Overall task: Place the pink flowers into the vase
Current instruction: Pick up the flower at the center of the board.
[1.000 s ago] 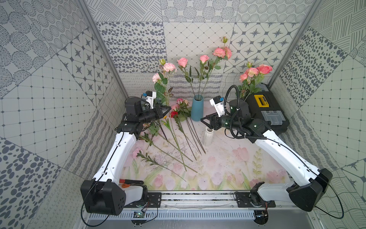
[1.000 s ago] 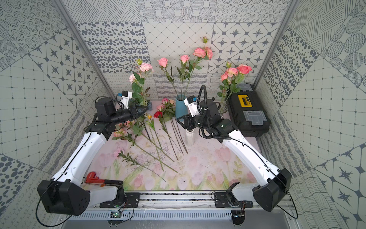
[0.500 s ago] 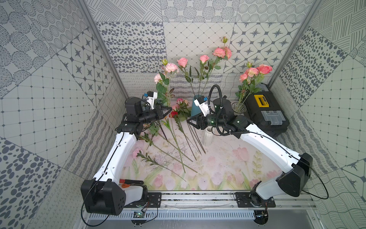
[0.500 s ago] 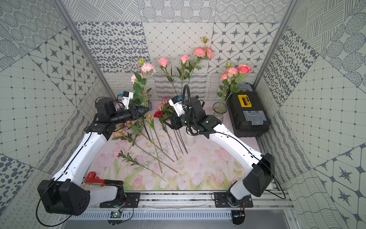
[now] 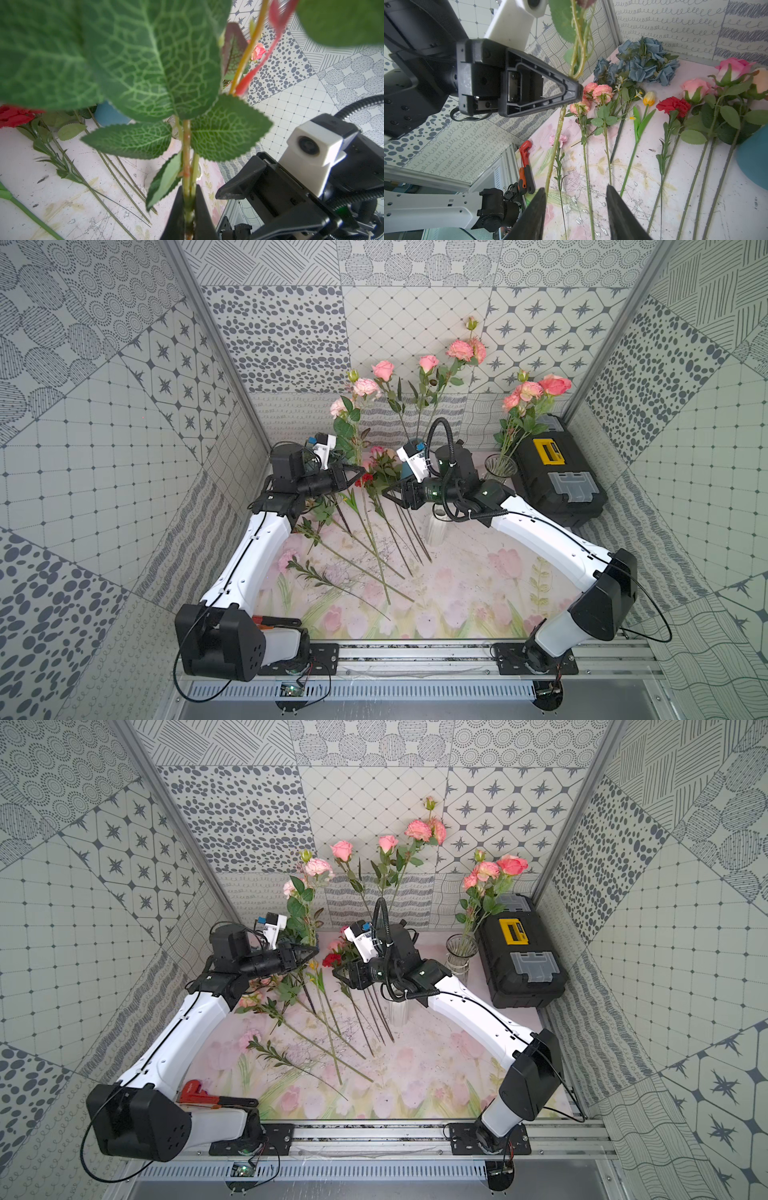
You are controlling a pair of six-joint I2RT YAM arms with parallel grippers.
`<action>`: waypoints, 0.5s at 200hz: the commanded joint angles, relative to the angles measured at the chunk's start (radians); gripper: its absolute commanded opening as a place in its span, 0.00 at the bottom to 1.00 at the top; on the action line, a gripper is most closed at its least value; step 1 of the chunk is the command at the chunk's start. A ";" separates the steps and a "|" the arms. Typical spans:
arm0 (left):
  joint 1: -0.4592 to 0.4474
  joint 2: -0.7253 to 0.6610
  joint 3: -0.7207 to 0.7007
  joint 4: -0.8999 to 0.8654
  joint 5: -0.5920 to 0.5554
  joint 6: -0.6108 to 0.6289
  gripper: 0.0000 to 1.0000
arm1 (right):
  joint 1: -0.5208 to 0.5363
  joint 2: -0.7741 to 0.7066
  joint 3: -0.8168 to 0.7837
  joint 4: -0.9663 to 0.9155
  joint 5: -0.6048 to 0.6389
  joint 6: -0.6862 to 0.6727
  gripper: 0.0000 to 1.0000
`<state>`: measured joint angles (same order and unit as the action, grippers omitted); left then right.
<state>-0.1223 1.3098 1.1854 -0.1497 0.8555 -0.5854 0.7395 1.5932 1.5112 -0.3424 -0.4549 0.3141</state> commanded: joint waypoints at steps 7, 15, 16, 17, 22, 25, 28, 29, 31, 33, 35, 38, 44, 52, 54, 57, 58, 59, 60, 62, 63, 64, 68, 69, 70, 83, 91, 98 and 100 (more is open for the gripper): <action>-0.024 0.005 0.010 0.022 0.005 0.019 0.00 | 0.015 0.035 0.039 0.071 -0.037 0.028 0.48; -0.026 0.004 0.010 0.020 0.004 0.020 0.00 | 0.018 0.043 0.045 0.077 -0.045 0.031 0.48; -0.026 0.004 0.010 0.021 0.004 0.020 0.00 | 0.018 0.044 0.046 0.077 -0.046 0.032 0.48; -0.026 0.005 0.010 0.020 0.004 0.020 0.00 | 0.017 0.045 0.047 0.078 -0.046 0.033 0.48; -0.027 0.005 0.010 0.020 0.003 0.022 0.00 | 0.019 0.051 0.052 0.079 -0.049 0.034 0.48; -0.027 0.004 0.010 0.019 0.004 0.023 0.00 | 0.021 0.055 0.054 0.080 -0.051 0.035 0.48; -0.027 0.004 0.010 0.018 0.004 0.023 0.00 | 0.023 0.059 0.058 0.081 -0.054 0.036 0.48; -0.027 0.004 0.011 0.019 0.004 0.023 0.00 | 0.024 0.060 0.059 0.082 -0.055 0.036 0.48; -0.027 0.005 0.011 0.018 0.003 0.024 0.00 | 0.024 0.062 0.061 0.082 -0.057 0.037 0.48; -0.027 0.004 0.011 0.017 0.003 0.025 0.00 | 0.025 0.065 0.065 0.082 -0.059 0.036 0.48; -0.027 0.003 0.011 0.017 0.004 0.025 0.00 | 0.026 0.067 0.066 0.084 -0.061 0.037 0.48; -0.027 0.002 0.011 0.017 0.004 0.024 0.00 | 0.027 0.071 0.070 0.084 -0.063 0.038 0.48; -0.028 0.003 0.011 0.017 0.004 0.024 0.00 | 0.030 0.079 0.078 0.086 -0.066 0.041 0.48; -0.028 0.003 0.011 0.017 0.003 0.024 0.00 | 0.034 0.087 0.085 0.091 -0.071 0.045 0.48; -0.028 0.003 0.012 0.017 0.004 0.024 0.00 | 0.035 0.089 0.086 0.092 -0.072 0.046 0.48; -0.029 0.003 0.011 0.016 0.004 0.025 0.00 | 0.037 0.093 0.089 0.094 -0.074 0.046 0.47; -0.028 0.003 0.011 0.016 0.003 0.026 0.00 | 0.037 0.094 0.090 0.094 -0.074 0.046 0.47; -0.028 0.003 0.011 0.016 0.003 0.027 0.00 | 0.037 0.095 0.091 0.095 -0.075 0.046 0.47; -0.028 0.001 0.011 0.017 0.003 0.026 0.00 | 0.038 0.096 0.092 0.095 -0.075 0.047 0.47; -0.028 0.001 0.011 0.016 0.004 0.026 0.00 | 0.039 0.097 0.094 0.097 -0.076 0.048 0.47; -0.028 0.001 0.011 0.016 0.004 0.026 0.00 | 0.039 0.098 0.094 0.097 -0.076 0.048 0.47; -0.028 0.001 0.011 0.017 0.004 0.026 0.00 | 0.039 0.099 0.095 0.098 -0.076 0.049 0.47; -0.029 0.000 0.012 0.017 0.004 0.026 0.00 | 0.040 0.104 0.098 0.099 -0.076 0.051 0.47; -0.030 0.000 0.012 0.017 0.005 0.027 0.00 | 0.041 0.105 0.099 0.100 -0.076 0.052 0.47; -0.030 0.000 0.011 0.018 0.005 0.026 0.00 | 0.041 0.106 0.100 0.101 -0.076 0.053 0.47; -0.029 -0.001 0.010 0.017 0.004 0.025 0.00 | 0.043 0.117 0.108 0.108 -0.080 0.058 0.47; -0.028 -0.002 0.011 0.018 0.005 0.027 0.00 | 0.043 0.124 0.112 0.110 -0.080 0.062 0.46; -0.027 -0.003 0.011 0.017 0.007 0.026 0.00 | 0.043 0.131 0.117 0.110 -0.080 0.065 0.46; -0.027 -0.003 0.011 0.016 0.006 0.026 0.00 | 0.043 0.133 0.120 0.109 -0.078 0.066 0.46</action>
<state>-0.1474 1.3136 1.1854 -0.1600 0.8516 -0.5838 0.7769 1.7000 1.5906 -0.2878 -0.5167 0.3538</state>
